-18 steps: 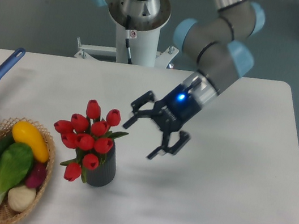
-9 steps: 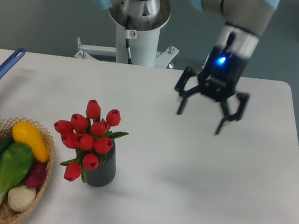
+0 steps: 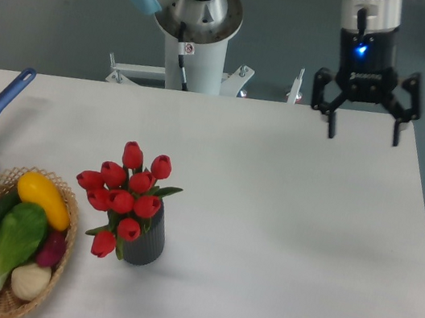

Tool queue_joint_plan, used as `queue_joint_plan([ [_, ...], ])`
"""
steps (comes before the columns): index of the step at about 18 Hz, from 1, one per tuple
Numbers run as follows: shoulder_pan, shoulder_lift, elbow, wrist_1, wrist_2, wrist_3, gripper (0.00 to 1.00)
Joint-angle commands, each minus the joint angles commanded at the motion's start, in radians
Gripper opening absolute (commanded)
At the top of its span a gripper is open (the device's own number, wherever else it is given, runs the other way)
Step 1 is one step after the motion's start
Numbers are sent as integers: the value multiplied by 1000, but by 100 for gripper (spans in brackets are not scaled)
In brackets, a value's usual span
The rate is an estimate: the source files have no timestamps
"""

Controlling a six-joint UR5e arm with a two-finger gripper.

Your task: Insert the flowers into the vase

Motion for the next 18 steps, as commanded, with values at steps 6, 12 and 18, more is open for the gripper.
queue_joint_plan([
  [6,43,15,-3,-17,114,251,100],
  [12,87,66,-9,-147,111,445,100],
  [18,117,90,-11,-253,76,492,100],
])
